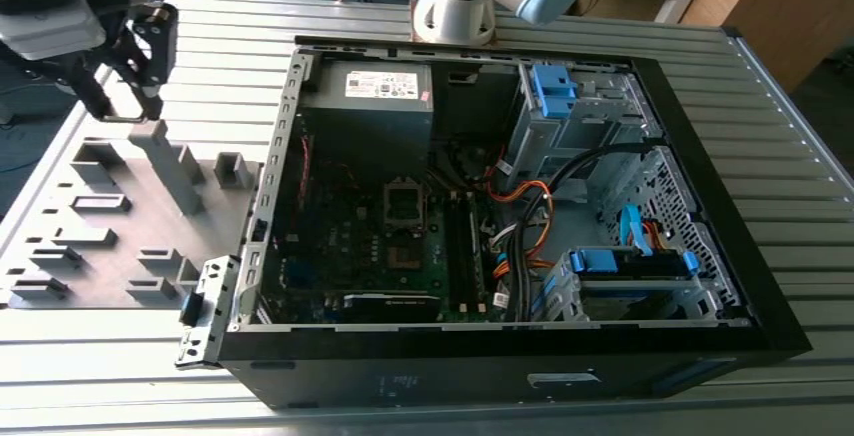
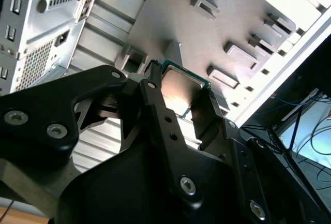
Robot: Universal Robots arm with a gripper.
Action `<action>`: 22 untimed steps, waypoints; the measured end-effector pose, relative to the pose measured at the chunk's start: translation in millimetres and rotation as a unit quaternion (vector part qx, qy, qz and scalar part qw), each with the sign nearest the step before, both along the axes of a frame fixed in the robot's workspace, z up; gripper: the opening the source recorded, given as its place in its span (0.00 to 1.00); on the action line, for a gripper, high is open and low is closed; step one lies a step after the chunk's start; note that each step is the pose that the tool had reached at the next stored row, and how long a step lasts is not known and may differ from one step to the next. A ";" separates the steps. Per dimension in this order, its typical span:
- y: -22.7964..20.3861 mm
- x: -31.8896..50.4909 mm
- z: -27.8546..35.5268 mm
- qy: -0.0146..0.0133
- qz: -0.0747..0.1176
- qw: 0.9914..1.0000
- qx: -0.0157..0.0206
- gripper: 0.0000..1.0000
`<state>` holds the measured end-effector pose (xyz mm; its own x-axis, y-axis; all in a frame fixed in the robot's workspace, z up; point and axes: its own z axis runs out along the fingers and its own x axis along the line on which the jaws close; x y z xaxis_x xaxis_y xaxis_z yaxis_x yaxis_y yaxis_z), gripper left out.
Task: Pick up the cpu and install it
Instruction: 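Pick up the cpu and move it towards the insertion slot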
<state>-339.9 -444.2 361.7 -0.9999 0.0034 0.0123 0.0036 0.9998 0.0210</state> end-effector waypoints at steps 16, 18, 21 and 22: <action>-2.9 47.8 -0.3 0.006 0.000 1.000 0.000 0.47; -3.2 53.9 -0.4 0.007 0.000 1.000 0.000 0.47; -3.5 62.1 -0.4 0.008 0.000 1.000 0.000 0.47; -3.6 64.9 -0.5 0.008 0.000 1.000 0.000 0.47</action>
<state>-275.0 -447.8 361.2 -0.9996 0.0033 0.0285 0.0039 0.9998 0.0210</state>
